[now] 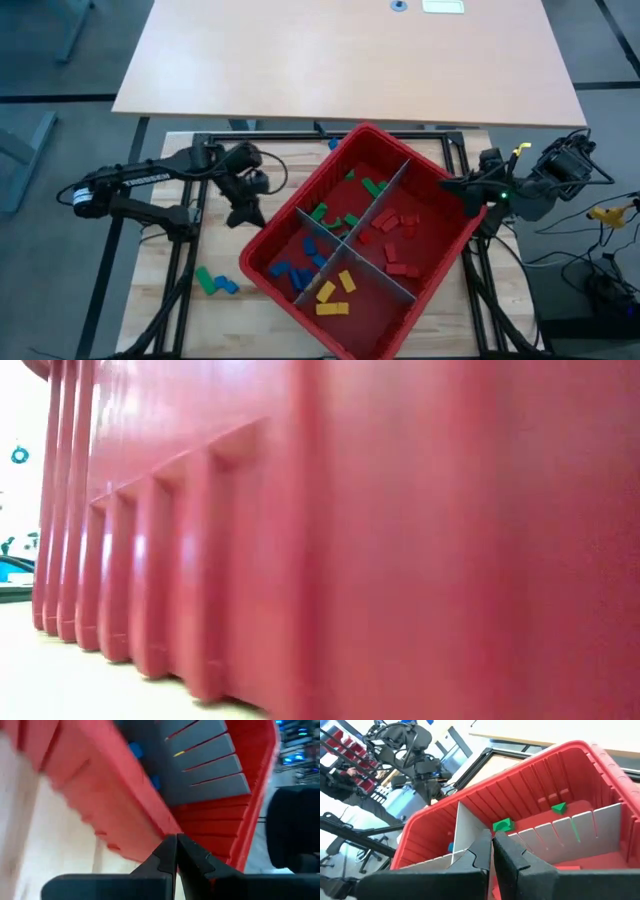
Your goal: Sort blocks
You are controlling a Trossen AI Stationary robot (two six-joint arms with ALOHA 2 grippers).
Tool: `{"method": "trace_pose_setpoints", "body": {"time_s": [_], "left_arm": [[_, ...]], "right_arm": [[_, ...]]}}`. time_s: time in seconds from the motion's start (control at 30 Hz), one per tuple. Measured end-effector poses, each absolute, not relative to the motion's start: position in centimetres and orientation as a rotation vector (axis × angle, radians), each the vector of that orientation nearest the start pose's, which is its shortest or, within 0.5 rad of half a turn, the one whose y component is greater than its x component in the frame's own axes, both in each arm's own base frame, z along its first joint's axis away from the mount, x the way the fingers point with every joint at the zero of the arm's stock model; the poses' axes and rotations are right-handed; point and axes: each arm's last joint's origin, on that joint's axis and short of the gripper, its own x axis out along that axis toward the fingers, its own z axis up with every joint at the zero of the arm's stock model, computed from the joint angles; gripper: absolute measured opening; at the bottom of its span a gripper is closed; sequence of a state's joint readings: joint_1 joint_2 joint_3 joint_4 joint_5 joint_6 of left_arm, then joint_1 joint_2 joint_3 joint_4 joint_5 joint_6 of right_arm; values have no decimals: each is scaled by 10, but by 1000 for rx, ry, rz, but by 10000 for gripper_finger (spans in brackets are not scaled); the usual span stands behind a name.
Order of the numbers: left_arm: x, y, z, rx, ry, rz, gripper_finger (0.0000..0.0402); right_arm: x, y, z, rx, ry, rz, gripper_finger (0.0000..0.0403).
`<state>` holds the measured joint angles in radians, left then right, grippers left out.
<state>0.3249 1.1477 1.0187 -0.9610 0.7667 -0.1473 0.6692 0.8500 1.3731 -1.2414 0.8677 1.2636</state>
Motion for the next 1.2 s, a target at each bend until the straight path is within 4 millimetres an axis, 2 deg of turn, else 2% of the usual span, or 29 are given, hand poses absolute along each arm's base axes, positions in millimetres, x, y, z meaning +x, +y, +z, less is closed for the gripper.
{"method": "trace_pose_setpoints", "body": {"time_s": [0.33,0.5,0.63,0.73,0.83,1.0,1.2], "left_arm": [[255,38,284,-696,822,-449,0],[268,34,290,-657,817,-468,0],[253,34,312,-553,876,-348,0],[231,33,329,-469,976,-248,0],[211,31,336,-432,1082,-164,0],[191,16,325,-463,1228,-171,0],[189,-11,310,-458,1297,-231,0]], "right_arm": [[86,40,420,740,304,-459,0],[85,39,421,746,298,-452,0],[83,38,422,742,296,-447,0],[83,37,422,734,296,-444,0],[83,37,422,713,300,-441,0],[83,38,422,704,302,-440,0],[83,38,422,704,300,-438,0]]}}
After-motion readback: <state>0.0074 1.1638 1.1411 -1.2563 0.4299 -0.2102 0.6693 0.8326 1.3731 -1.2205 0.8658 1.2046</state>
